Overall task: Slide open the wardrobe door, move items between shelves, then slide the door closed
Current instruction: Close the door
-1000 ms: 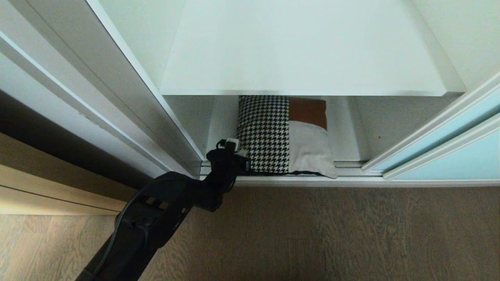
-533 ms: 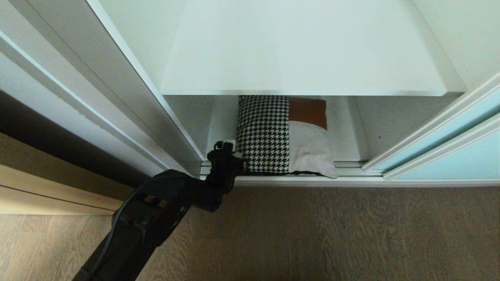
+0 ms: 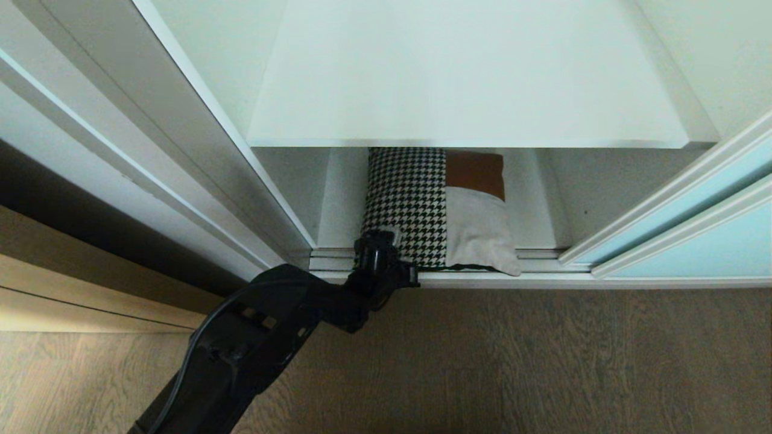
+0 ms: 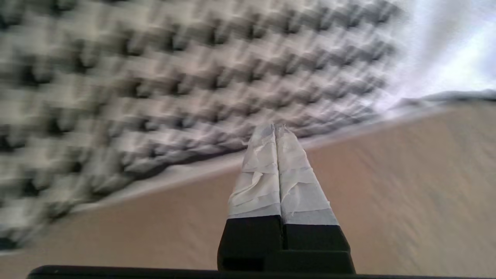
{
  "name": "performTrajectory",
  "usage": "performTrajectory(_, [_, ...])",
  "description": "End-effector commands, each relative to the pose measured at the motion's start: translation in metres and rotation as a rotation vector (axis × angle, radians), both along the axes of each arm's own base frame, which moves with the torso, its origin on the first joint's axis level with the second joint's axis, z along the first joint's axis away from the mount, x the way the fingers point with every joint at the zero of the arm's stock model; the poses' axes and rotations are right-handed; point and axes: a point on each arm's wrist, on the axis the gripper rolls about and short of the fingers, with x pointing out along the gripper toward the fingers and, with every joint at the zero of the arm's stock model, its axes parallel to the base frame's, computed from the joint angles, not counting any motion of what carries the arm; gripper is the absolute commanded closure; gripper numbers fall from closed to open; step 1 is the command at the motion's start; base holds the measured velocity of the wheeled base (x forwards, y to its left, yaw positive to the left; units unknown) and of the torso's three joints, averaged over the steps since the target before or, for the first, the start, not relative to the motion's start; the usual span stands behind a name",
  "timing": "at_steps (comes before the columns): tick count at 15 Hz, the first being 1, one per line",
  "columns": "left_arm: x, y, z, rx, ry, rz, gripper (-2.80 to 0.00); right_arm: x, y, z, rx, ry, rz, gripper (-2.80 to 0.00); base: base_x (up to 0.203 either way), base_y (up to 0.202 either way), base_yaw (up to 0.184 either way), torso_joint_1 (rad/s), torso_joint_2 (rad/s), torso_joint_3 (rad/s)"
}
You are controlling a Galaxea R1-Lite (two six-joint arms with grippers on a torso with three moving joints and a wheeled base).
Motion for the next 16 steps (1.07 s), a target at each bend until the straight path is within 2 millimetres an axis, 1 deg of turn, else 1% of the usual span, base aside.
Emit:
performTrajectory(1, [-0.003,-0.004,0.011,-0.017,0.000,-0.022,0.00,0.000,0.000,0.000,0.000,0.001,0.000,0.00,0.000,0.000,0.000,0.000,0.00,0.000])
performTrajectory(2, [-0.007,-0.008,0.011,-0.012,0.017,-0.039,0.00,0.000,0.000,0.000,0.000,0.001,0.000,0.00,0.000,0.000,0.000,0.000,0.00,0.000])
performTrajectory(3, [-0.009,-0.011,0.005,0.001,0.025,-0.051,0.00,0.000,0.000,0.000,0.000,0.002,0.000,0.00,0.000,0.000,0.000,0.000,0.00,0.000])
performTrajectory(5, [-0.008,-0.013,-0.021,0.042,0.051,-0.082,0.00,0.000,0.000,0.000,0.000,0.001,0.000,0.00,0.000,0.000,0.000,0.000,0.00,0.000])
performTrajectory(6, [-0.008,-0.013,-0.030,0.057,0.062,-0.103,0.00,0.000,0.000,0.000,0.000,0.001,0.000,0.00,0.000,0.000,0.000,0.000,0.00,0.000])
performTrajectory(9, [-0.002,-0.004,-0.045,0.091,0.115,-0.095,0.00,0.000,0.000,0.000,0.000,0.001,0.000,0.00,0.000,0.000,0.000,0.000,0.00,0.000])
performTrajectory(13, [0.008,0.013,-0.044,0.136,0.085,-0.072,0.00,0.000,0.000,0.000,0.000,0.001,0.000,0.00,0.000,0.000,0.000,0.000,0.00,0.000])
performTrajectory(16, [0.016,0.024,-0.035,0.124,0.023,-0.047,0.00,0.000,0.000,0.000,0.000,0.001,0.000,0.00,0.000,0.000,0.000,0.000,0.00,0.000])
